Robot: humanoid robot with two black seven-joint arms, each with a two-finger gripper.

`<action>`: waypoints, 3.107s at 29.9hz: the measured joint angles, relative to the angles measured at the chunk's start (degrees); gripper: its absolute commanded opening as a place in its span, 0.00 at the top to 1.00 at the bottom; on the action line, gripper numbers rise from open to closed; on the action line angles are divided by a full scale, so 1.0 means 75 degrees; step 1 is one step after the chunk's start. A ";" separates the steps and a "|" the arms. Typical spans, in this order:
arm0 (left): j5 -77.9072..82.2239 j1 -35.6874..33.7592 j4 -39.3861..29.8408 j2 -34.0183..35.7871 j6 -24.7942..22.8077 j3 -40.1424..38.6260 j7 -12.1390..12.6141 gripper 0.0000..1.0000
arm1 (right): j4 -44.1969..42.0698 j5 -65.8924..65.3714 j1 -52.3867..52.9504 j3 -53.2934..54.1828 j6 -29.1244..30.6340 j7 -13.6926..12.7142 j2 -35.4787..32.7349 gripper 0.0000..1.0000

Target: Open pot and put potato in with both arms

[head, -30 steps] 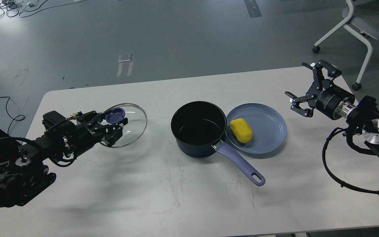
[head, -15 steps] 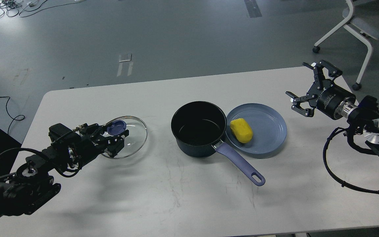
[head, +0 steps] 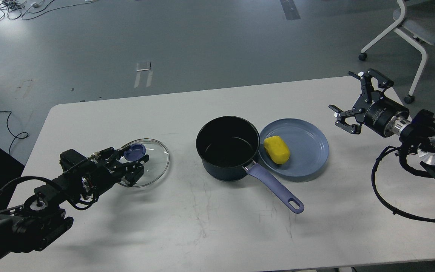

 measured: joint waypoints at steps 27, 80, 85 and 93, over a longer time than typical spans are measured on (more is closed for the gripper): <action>-0.2324 -0.0457 -0.0670 0.0167 0.0069 0.0214 0.0001 0.02 | 0.0001 0.0000 -0.0032 -0.0001 -0.0002 -0.0001 -0.0041 0.00; -1.0323 -0.2430 -0.1737 -0.1112 -0.2618 -0.3209 0.3670 0.02 | 0.0633 -1.1437 0.1523 -0.5091 -0.3047 0.2086 0.0566 0.00; -1.0323 -0.2419 -0.1736 -0.1122 -0.2618 -0.3203 0.3620 0.02 | 0.0319 -1.1446 0.1629 -0.5243 -0.3047 0.2064 0.0740 0.01; -1.0273 -0.2301 -0.1736 -0.1147 -0.2615 -0.3190 0.3515 0.02 | 0.0186 -1.1457 0.1748 -0.5473 -0.3046 0.2031 0.0766 0.44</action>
